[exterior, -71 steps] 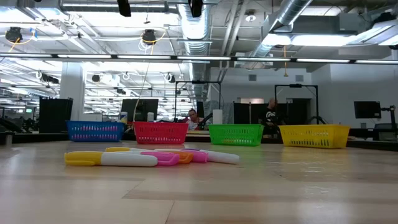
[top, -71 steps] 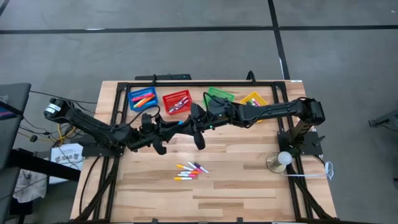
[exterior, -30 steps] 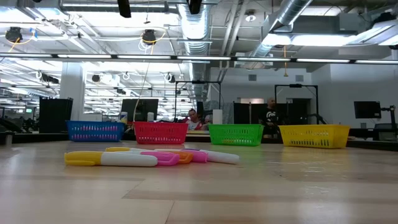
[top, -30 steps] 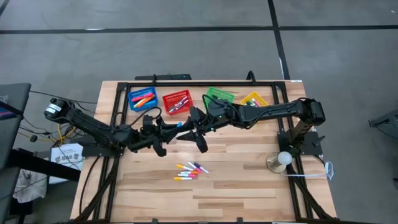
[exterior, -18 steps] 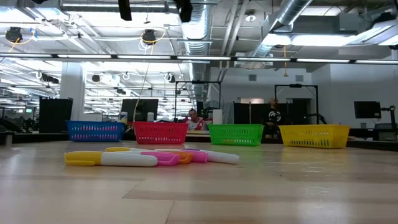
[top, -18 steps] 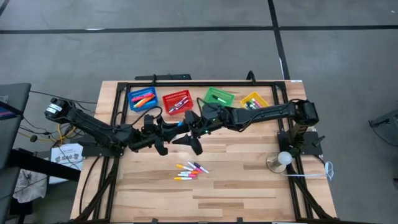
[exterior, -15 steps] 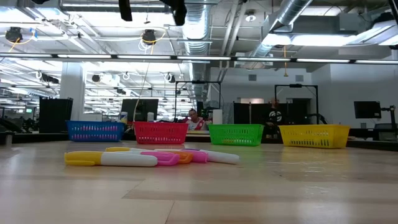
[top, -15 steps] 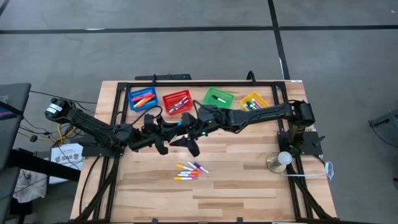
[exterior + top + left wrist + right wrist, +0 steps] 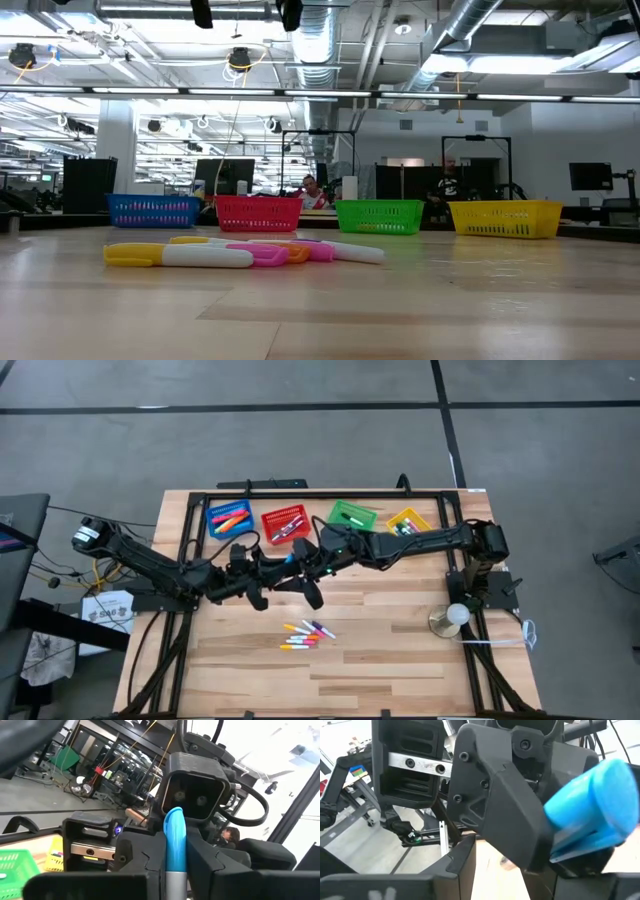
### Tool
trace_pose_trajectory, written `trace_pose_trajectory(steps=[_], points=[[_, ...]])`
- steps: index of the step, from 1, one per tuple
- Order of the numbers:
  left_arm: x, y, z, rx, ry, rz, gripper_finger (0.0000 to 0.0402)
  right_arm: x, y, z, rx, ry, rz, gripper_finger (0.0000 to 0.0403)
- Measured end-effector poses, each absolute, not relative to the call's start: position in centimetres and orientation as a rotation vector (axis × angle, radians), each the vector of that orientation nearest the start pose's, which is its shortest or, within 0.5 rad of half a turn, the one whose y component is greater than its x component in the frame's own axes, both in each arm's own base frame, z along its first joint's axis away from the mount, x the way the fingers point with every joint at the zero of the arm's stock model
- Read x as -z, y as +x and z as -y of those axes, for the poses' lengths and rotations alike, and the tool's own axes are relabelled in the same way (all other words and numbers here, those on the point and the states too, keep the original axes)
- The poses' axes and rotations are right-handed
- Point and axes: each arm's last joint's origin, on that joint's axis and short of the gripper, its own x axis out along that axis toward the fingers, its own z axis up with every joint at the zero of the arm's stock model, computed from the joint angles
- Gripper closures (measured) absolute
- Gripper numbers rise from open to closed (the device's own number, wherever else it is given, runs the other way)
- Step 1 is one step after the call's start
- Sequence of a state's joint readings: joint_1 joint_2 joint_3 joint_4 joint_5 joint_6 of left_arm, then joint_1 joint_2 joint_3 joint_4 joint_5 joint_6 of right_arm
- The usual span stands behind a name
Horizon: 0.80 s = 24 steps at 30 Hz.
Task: Pick & Place Markers
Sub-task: Put the small blue highlighter pen into the green bin
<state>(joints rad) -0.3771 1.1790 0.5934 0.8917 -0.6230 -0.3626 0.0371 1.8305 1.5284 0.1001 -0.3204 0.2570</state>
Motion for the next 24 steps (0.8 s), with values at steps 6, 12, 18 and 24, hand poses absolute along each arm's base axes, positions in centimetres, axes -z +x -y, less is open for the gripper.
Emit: trace_pose_trajectory(steps=[6, 12, 18, 24], points=[[-28.91, 23.27, 7.50, -0.186, -0.504, 0.306, 0.0348, -32.26, 43.19, -2.52, -0.333, 0.280, -0.260, 0.0310], [-28.90, 23.28, 7.56, -0.172, -0.502, 0.304, 0.0330, -32.23, 43.16, -2.54, -0.366, 0.268, -0.264, 0.0379], [-28.92, 23.28, 7.58, -0.170, -0.452, 0.299, 0.0318, -32.19, 43.15, -2.56, -0.371, 0.277, -0.269, 0.0378], [-29.05, 23.17, 7.62, -0.145, -0.404, 0.295, 0.0277, -32.17, 43.13, -2.67, -0.382, 0.278, -0.270, 0.0378]])
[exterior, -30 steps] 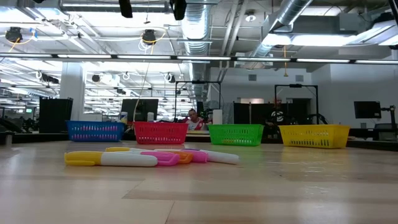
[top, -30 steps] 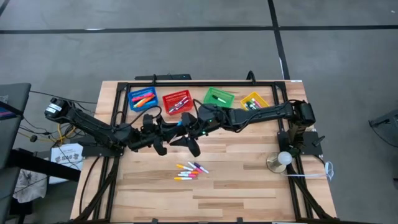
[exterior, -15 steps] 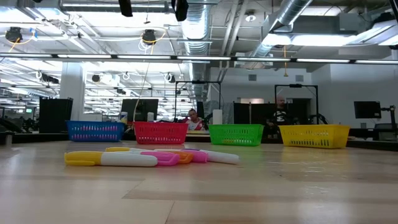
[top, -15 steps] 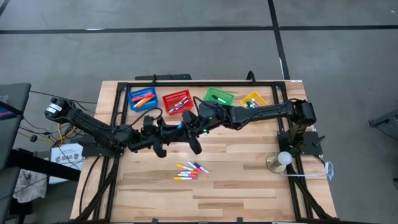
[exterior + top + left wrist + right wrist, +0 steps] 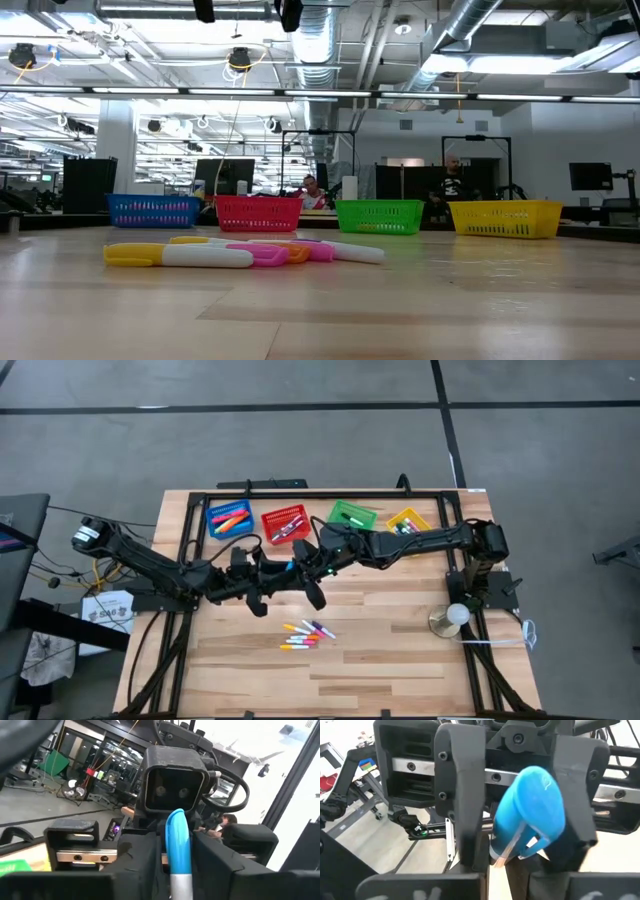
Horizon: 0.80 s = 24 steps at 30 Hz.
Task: Pick & Place Markers
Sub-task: Put the small blue highlighter pen into the green bin
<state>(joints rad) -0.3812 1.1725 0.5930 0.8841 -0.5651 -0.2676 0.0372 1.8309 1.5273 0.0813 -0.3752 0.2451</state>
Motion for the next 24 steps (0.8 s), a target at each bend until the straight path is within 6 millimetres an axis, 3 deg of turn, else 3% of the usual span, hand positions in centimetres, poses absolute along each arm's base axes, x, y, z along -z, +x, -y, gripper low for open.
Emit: trace_pose_trajectory(steps=[7, 13, 18, 24], points=[[-30.6, 21.0, 7.1, -0.178, -0.359, 0.288, 0.0218, -32.4, 42.9, -2.7, -0.382, 0.271, -0.278, 0.0378], [-31.5, 18.4, 6.5, -0.267, -0.343, 0.239, 0.0207, -33.5, 42.0, -1.9, -0.366, 0.246, -0.280, 0.0378], [-30.7, 17.8, 7.1, -0.297, -0.368, 0.157, 0.0221, -33.5, 39.5, 0.6, -0.204, 0.178, -0.477, 0.0378], [-28.8, 19.0, 8.3, -0.306, -0.404, 0.068, 0.0242, -31.4, 36.2, 5.4, 0.078, 0.118, -0.836, 0.0376]])
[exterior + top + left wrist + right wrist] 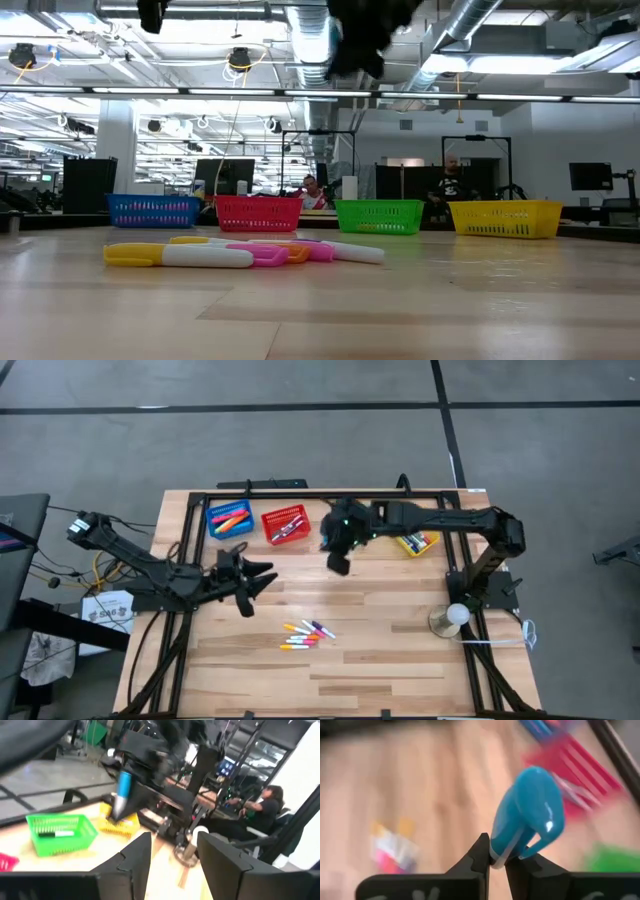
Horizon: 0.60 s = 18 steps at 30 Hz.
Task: Pick & Place Markers
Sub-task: Put the small blue highlighter pen into the green bin
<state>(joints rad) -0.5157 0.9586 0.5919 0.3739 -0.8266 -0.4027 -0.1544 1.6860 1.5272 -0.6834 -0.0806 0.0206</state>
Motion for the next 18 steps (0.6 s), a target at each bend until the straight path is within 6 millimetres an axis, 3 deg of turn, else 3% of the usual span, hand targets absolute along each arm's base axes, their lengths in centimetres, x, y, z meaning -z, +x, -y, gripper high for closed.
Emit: trace_pose_trajectory(steps=[6, 9, 18], points=[[-26.5, 20.8, 9.3, -0.337, -0.454, -0.001, 0.0255, -28.4, 33.8, 10.6, 0.276, 0.121, -1.087, 0.0377], [-25.3, 21.6, 9.7, -0.380, -0.505, -0.013, 0.0257, -27.4, 33.3, 12.8, 0.317, 0.133, -1.094, 0.0373], [-23.1, 23.5, 10.7, -0.408, -0.584, -0.004, 0.0257, -23.1, 31.5, 17.4, 0.325, 0.227, -1.264, 0.0373]])
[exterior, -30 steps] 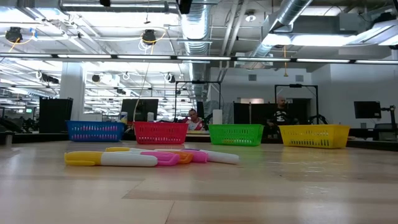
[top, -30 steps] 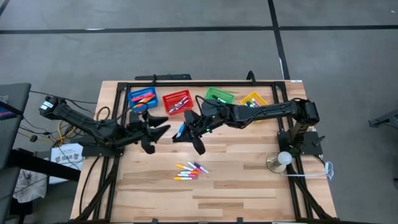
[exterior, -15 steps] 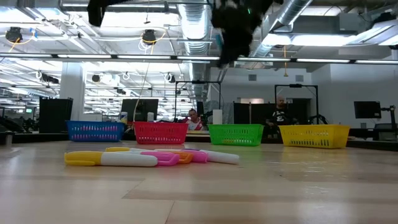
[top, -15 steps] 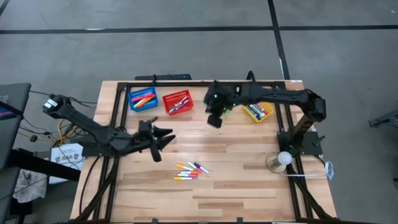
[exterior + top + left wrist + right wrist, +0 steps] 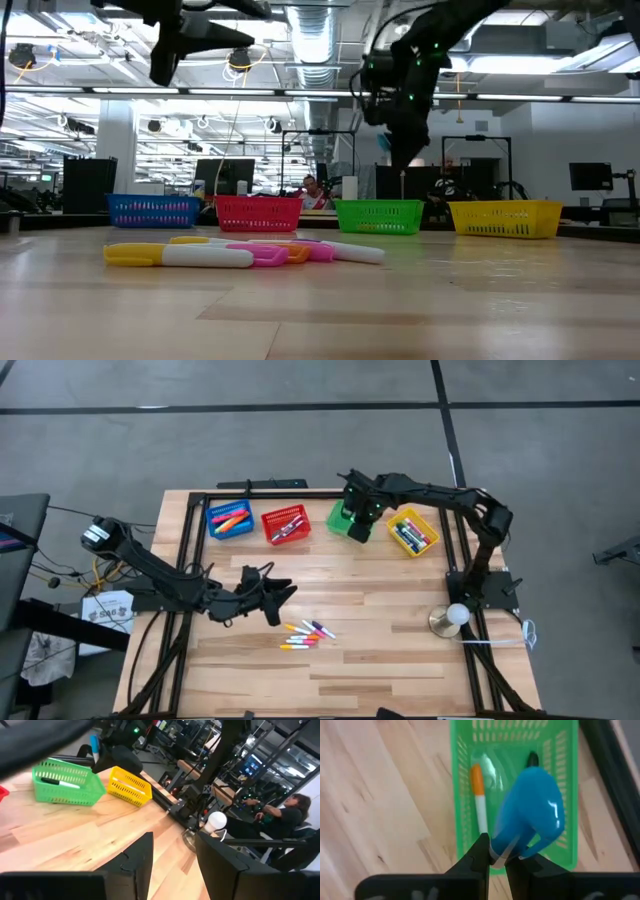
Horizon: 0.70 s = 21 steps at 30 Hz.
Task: Pick & Place Markers
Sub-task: Put the small blue highlighter pen into the green bin, then put the small purple highlighter pen into the green bin
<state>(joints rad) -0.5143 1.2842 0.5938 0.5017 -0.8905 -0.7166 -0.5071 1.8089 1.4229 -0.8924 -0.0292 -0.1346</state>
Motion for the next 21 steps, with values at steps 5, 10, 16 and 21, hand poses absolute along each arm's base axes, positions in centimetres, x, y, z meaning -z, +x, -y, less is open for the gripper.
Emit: trace_pose_trajectory(steps=[5, 10, 16, 21], points=[[-22.8, 23.7, 10.8, -0.408, -0.590, -0.004, 0.0257, -21.8, 31.9, 17.8, 0.311, 0.224, -1.294, 0.0349], [-22.8, 23.7, 10.8, -0.410, -0.598, 0.000, 0.0257, -20.9, 32.2, 17.7, 0.283, 0.201, -1.328, 0.0336], [-22.8, 23.7, 10.8, -0.410, -0.610, 0.004, 0.0257, -21.0, 32.3, 17.5, 0.296, 0.171, -1.330, 0.0320], [-22.7, 23.7, 10.9, -0.389, -0.610, -0.010, 0.0257, -21.8, 31.8, 17.2, 0.324, 0.161, -1.349, 0.0317]])
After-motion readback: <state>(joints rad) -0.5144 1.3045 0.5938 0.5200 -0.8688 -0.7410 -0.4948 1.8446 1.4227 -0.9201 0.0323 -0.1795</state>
